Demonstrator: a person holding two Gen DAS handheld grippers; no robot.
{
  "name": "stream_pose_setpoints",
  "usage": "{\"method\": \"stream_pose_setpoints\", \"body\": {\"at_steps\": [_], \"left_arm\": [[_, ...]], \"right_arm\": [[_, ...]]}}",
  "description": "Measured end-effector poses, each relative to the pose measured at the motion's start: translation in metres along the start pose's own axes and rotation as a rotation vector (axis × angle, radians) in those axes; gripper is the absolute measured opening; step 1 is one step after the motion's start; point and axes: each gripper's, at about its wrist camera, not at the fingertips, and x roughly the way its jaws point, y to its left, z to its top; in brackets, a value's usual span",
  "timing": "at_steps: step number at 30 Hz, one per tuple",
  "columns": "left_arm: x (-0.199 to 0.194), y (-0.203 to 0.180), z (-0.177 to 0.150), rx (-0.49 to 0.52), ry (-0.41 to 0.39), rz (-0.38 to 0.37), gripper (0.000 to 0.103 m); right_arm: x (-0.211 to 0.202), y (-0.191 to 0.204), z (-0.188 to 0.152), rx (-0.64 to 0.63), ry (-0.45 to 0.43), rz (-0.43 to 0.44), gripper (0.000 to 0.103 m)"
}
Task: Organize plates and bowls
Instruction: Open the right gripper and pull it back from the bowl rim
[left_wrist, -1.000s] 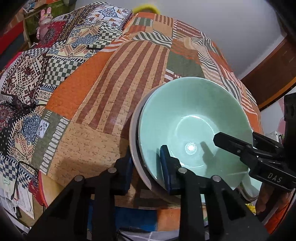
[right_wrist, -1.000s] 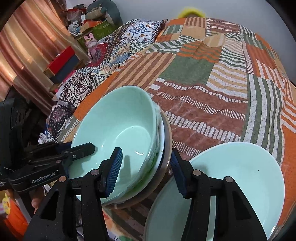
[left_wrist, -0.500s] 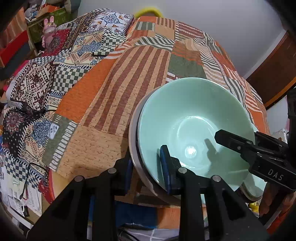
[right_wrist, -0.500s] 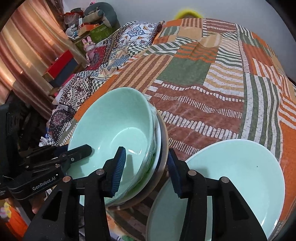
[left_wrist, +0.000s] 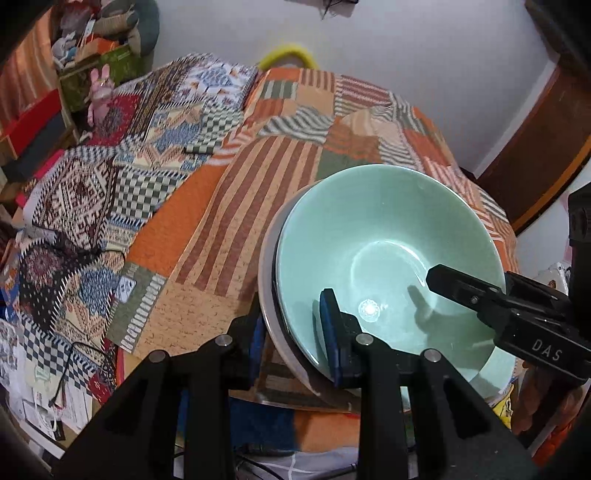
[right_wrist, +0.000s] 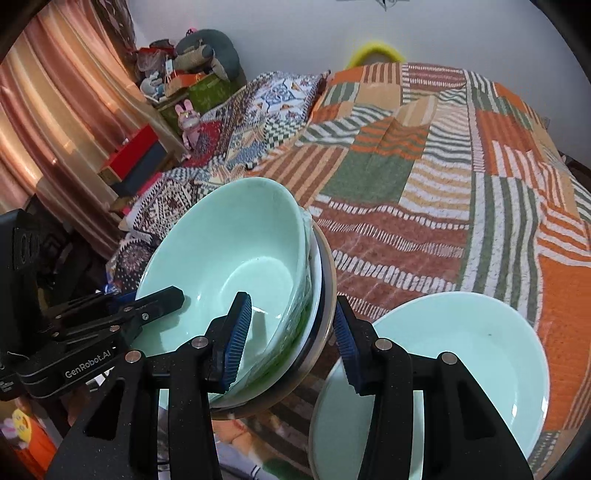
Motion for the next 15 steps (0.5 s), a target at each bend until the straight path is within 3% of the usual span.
{"method": "stream_pose_setpoints", "body": {"at_steps": [15], "left_arm": [[-0.041,-0.079,-0.004,0.148,-0.072,-0.087,0.028]], "right_arm": [[-0.083,-0.027,-0.016,0.032,-0.144,-0.064,0.042]]}}
